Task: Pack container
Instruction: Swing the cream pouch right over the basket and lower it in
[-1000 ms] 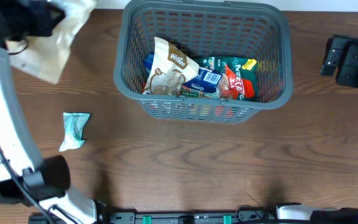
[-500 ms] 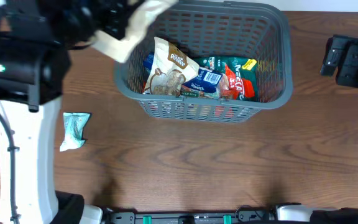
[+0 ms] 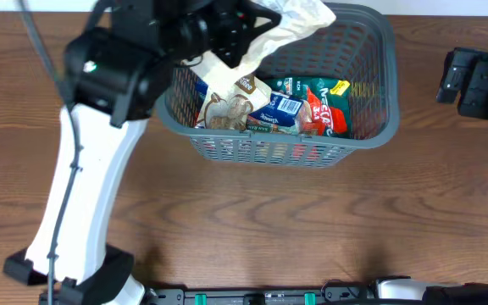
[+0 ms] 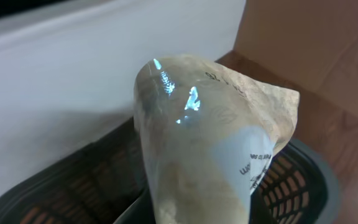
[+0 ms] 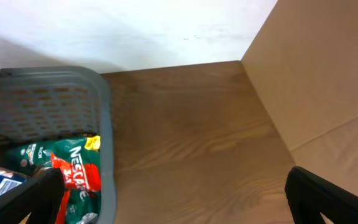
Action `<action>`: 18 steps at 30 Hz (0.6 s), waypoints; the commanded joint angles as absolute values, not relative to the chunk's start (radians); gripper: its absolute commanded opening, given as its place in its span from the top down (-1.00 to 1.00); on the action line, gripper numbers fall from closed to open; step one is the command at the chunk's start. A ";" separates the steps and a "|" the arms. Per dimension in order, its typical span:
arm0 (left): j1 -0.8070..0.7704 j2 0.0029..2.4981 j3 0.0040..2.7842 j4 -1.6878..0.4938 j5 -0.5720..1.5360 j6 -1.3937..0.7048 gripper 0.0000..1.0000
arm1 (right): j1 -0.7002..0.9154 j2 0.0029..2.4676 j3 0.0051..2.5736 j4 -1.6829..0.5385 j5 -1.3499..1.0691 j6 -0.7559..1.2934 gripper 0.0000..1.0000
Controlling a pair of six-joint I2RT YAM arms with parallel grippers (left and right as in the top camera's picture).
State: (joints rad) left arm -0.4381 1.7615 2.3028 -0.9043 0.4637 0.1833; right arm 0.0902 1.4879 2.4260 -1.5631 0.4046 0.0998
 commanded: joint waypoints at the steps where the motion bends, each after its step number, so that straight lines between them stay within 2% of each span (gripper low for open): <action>1: -0.443 1.806 2.315 -0.887 0.462 0.194 0.88 | 0.086 1.491 2.431 -1.565 0.418 0.116 -0.99; 18: -0.443 2.066 2.315 -0.931 0.459 0.193 0.89 | 0.086 1.491 2.431 -1.565 0.418 0.116 -0.98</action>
